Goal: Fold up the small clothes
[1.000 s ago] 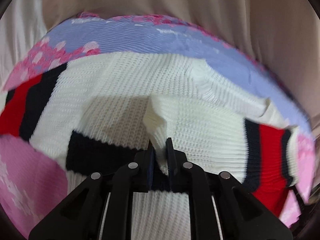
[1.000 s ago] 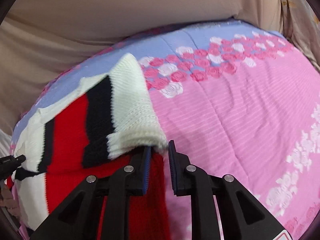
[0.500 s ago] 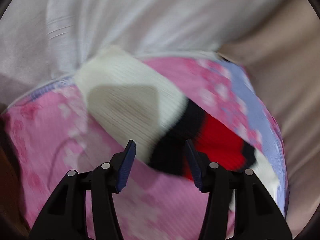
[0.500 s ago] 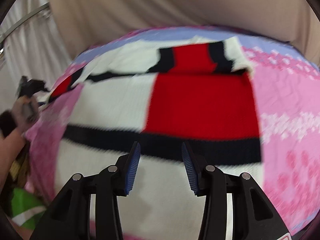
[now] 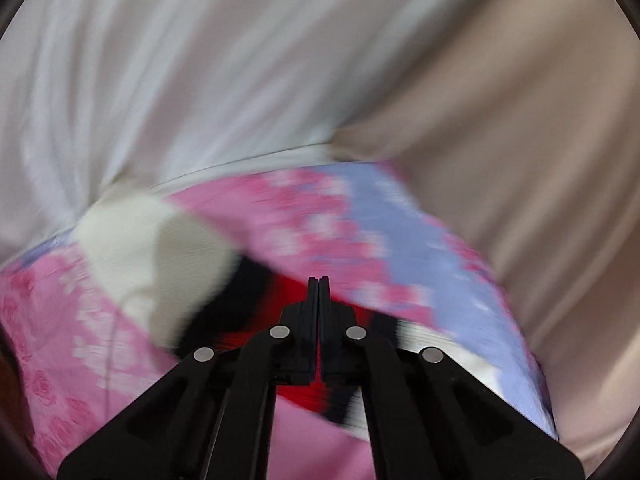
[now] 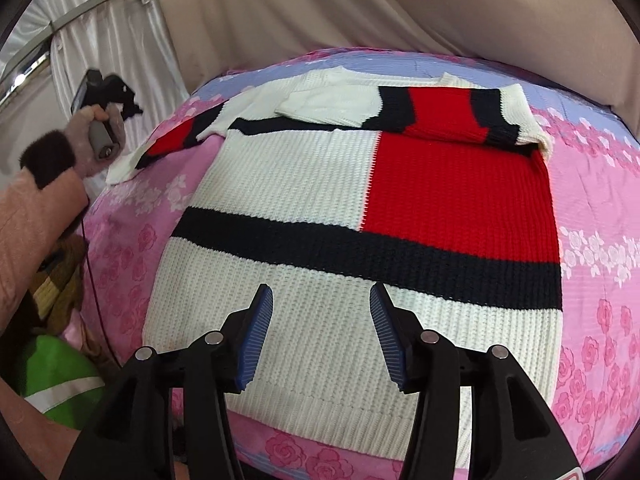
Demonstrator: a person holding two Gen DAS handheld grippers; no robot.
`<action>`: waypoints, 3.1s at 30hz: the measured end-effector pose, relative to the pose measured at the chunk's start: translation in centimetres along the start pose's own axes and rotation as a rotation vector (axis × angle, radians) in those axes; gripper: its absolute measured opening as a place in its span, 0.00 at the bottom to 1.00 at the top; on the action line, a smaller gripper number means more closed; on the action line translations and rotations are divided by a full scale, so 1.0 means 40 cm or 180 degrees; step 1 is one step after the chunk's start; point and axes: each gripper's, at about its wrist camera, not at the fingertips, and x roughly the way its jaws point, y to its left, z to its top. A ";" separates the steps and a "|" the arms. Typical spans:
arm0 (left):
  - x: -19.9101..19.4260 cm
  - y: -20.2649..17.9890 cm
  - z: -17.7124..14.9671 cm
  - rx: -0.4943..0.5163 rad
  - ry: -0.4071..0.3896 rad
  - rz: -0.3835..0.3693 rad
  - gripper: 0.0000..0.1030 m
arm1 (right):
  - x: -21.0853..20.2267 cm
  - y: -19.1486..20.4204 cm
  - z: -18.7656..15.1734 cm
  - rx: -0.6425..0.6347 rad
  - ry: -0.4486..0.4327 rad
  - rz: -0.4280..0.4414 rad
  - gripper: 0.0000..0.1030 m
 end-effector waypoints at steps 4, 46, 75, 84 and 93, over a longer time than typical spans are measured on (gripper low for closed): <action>-0.062 -0.253 -0.044 0.0507 -0.0007 -0.0391 0.00 | -0.022 -0.041 -0.006 0.0116 -0.0060 -0.0023 0.48; -0.207 -0.676 -0.285 0.1588 0.0198 -0.1301 0.07 | -0.038 -0.090 -0.009 0.0224 -0.0211 -0.0063 0.52; 0.197 -0.267 -0.456 0.0117 0.1437 -0.0264 0.35 | 0.373 -0.229 0.564 -0.0066 -0.0316 -0.0745 0.59; 0.192 -0.218 -0.401 -0.0008 0.1276 -0.0263 0.12 | 0.253 -0.419 0.527 0.1074 -0.0878 -0.0502 0.04; 0.192 -0.221 -0.418 0.0060 0.1206 -0.0161 0.14 | 0.203 -0.621 0.316 0.2104 -0.0752 -0.0367 0.14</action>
